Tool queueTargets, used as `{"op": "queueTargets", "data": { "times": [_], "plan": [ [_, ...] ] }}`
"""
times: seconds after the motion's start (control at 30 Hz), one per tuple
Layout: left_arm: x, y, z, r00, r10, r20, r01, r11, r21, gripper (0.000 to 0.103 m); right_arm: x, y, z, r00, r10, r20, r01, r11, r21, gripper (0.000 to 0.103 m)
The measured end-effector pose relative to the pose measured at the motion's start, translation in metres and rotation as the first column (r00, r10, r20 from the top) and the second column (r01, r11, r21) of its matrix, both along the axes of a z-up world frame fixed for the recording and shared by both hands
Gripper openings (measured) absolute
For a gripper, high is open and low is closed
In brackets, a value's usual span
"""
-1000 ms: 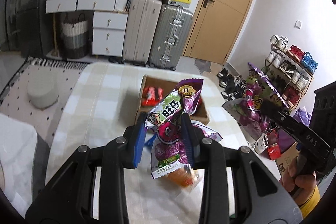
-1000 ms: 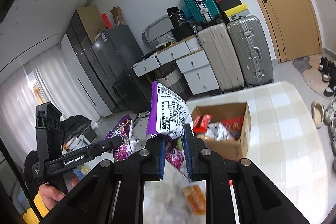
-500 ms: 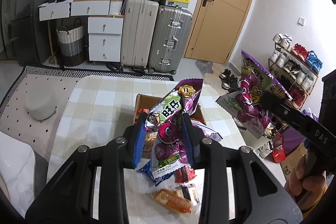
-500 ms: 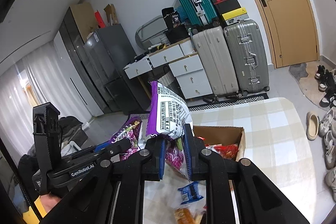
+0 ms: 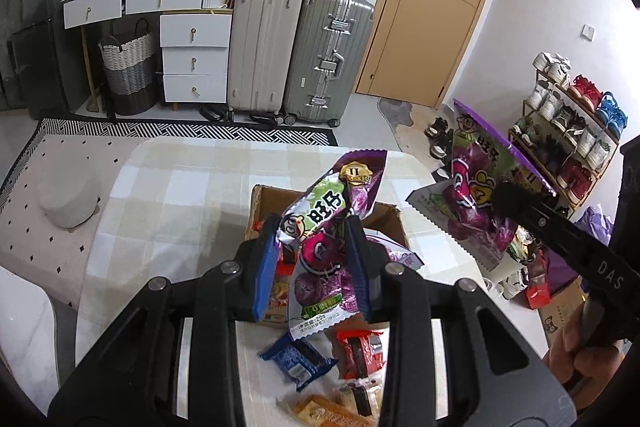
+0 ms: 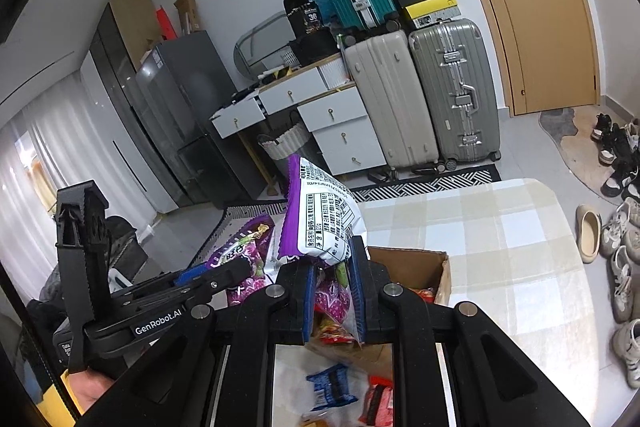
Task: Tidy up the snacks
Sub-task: 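Lower both held bags into the box and open both tools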
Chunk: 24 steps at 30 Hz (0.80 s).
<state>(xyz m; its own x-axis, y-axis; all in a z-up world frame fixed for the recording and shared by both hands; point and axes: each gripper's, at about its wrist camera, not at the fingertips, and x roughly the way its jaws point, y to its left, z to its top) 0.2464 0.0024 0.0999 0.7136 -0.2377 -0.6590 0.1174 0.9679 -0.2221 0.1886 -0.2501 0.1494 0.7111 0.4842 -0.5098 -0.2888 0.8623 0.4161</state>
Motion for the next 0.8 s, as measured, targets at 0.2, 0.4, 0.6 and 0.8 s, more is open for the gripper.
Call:
{"op": "queueTargets", "data": {
  "times": [0.2, 0.4, 0.6, 0.8],
  "plan": [
    [0.029, -0.01, -0.021, 1.0, -0.011, -0.024, 0.012, 1.0, 0.023, 0.029, 0.018, -0.002, -0.017, 1.0, -0.009, -0.018, 0.008, 1.0, -0.012, 0.015],
    [0.051, -0.021, -0.042, 0.998, -0.028, -0.052, 0.03, 0.999, 0.03, 0.03, 0.039, 0.003, -0.039, 0.998, -0.018, -0.062, 0.016, 0.999, -0.029, 0.015],
    [0.071, -0.028, -0.062, 0.996, -0.043, -0.078, 0.046, 0.999, 0.028, 0.03, 0.059, 0.011, -0.065, 0.993, -0.025, -0.118, 0.017, 0.998, -0.062, 0.015],
    [0.083, -0.027, -0.081, 0.993, -0.046, -0.11, 0.048, 0.999, 0.017, 0.031, 0.064, 0.016, -0.078, 0.992, -0.021, -0.128, 0.01, 0.997, -0.08, 0.015]
  ]
}}
